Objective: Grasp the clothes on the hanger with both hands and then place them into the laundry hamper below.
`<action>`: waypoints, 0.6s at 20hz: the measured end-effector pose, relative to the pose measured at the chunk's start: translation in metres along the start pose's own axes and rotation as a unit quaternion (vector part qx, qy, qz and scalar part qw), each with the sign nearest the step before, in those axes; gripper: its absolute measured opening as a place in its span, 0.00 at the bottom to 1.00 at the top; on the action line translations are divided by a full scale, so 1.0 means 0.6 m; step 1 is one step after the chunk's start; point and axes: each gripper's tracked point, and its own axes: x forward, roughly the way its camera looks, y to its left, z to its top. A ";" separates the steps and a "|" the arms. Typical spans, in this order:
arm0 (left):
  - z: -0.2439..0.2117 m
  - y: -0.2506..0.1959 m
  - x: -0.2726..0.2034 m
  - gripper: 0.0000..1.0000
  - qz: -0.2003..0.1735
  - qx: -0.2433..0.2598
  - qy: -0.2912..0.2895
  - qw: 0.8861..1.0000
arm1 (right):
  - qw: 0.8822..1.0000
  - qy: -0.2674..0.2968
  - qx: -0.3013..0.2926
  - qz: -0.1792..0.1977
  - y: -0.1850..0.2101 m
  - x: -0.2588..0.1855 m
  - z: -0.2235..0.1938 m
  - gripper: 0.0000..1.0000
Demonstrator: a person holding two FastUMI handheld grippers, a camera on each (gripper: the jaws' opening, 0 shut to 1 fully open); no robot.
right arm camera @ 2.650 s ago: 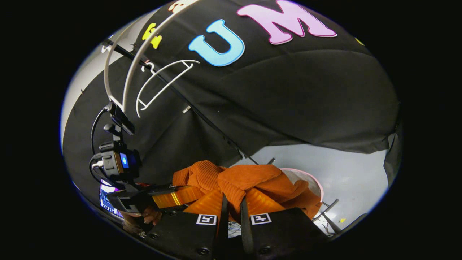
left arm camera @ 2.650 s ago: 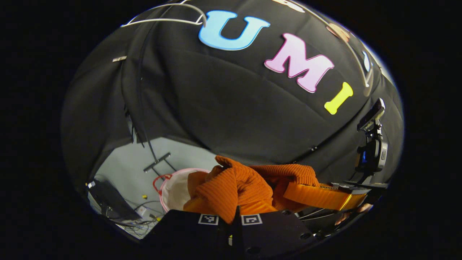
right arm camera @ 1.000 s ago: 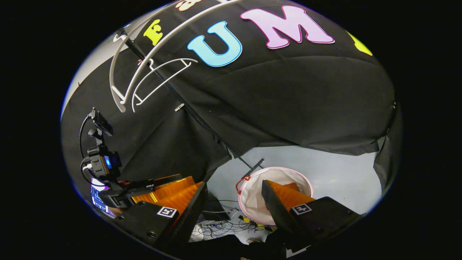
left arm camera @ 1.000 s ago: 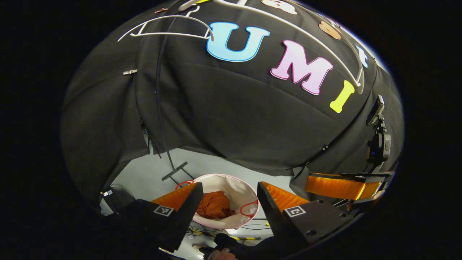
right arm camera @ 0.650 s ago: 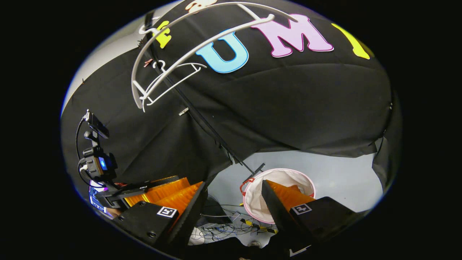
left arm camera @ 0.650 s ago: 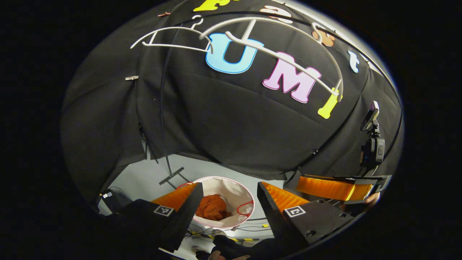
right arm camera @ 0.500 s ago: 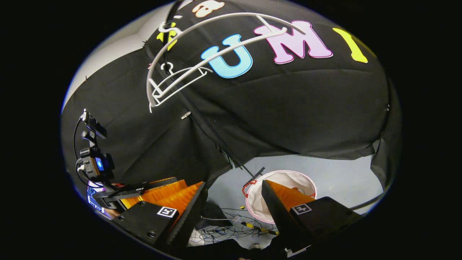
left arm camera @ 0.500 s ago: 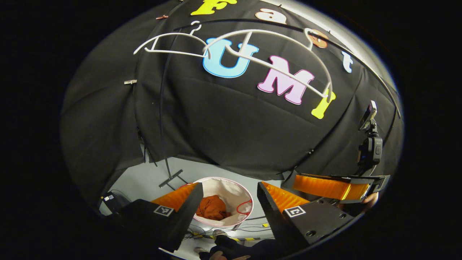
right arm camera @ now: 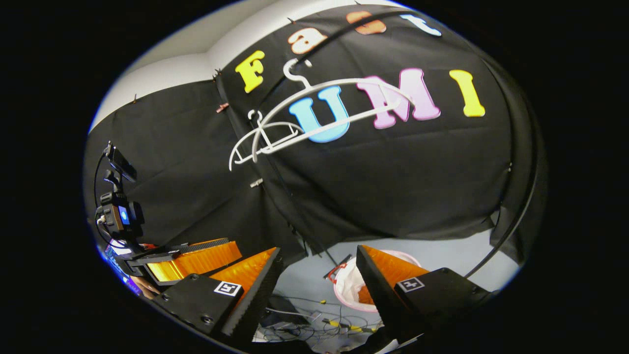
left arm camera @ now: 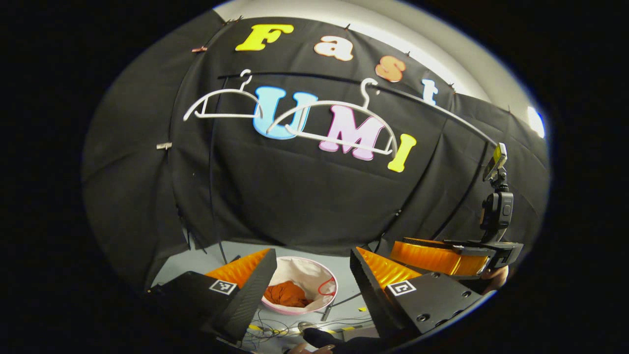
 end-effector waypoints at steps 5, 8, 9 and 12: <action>0.090 -0.059 -0.104 0.95 -0.038 0.055 -0.110 0.992 | 0.992 -0.113 -0.050 -0.002 0.060 -0.105 0.093 0.99; 0.132 -0.094 -0.155 0.92 -0.054 0.071 -0.164 0.982 | 0.979 -0.181 -0.090 -0.023 0.074 -0.172 0.148 0.98; 0.146 -0.103 -0.169 0.92 -0.057 0.072 -0.180 0.979 | 0.974 -0.198 -0.101 -0.032 0.075 -0.187 0.163 1.00; 0.197 -0.123 -0.202 0.91 -0.062 0.079 -0.233 0.967 | 0.959 -0.250 -0.123 -0.048 0.079 -0.230 0.210 1.00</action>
